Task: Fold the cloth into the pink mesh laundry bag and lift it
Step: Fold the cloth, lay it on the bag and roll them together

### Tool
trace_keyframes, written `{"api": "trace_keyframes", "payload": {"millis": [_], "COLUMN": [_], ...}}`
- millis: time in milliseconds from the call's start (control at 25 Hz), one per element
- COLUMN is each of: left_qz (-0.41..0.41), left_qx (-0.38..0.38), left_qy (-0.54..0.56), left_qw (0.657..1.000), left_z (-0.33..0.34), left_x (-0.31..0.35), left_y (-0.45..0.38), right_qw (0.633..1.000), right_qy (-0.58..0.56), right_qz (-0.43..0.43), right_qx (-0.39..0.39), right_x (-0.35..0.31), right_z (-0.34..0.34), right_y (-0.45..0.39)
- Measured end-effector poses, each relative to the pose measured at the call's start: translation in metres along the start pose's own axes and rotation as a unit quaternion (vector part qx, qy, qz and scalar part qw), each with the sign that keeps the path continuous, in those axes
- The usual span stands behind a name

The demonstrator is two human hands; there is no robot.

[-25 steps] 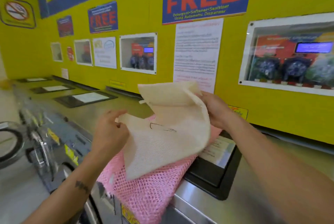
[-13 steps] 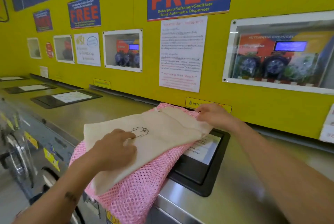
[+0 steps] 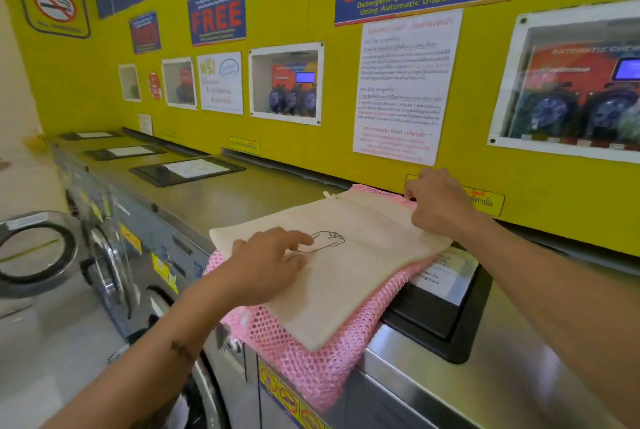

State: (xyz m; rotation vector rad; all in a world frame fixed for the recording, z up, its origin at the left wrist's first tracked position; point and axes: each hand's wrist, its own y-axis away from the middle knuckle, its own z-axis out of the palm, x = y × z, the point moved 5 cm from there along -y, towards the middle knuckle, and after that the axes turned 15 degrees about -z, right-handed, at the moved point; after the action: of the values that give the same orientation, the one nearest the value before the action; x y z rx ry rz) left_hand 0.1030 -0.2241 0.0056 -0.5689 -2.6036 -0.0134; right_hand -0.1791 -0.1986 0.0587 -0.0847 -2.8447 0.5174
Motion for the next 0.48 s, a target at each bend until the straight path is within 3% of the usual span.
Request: {"api": "trace_keyframes", "payload": {"millis": [80,160,240,360,480], "left_qz": [0.01,0.001,0.004,0.034,0.058], "left_qx": [0.01,-0.005,-0.035,-0.042,-0.048], "left_qy": [-0.011,-0.056,-0.057,-0.001,0.013], "left_qw": [1.0,0.998,0.998,0.999,0.997], "left_z": [-0.007,-0.008,-0.006,-0.003,-0.002], "left_x": [-0.019,-0.036,-0.04,-0.027,-0.023], "left_y": [0.008,0.012,0.019,0.031,0.041], "right_qw": [0.997,0.975,0.955,0.962,0.977], "right_qy": [-0.07,-0.167,-0.188,-0.167,-0.157], "right_qz": [-0.028,-0.071,-0.078,-0.052,-0.069], "right_qx": [-0.014,-0.127,-0.214,-0.208,-0.127], "right_x": [-0.031,-0.064,-0.078,-0.067,-0.081], "right_z": [-0.005,0.006,0.019,0.021,-0.011], "right_y": [0.005,0.014,0.022,0.023,0.038]}}
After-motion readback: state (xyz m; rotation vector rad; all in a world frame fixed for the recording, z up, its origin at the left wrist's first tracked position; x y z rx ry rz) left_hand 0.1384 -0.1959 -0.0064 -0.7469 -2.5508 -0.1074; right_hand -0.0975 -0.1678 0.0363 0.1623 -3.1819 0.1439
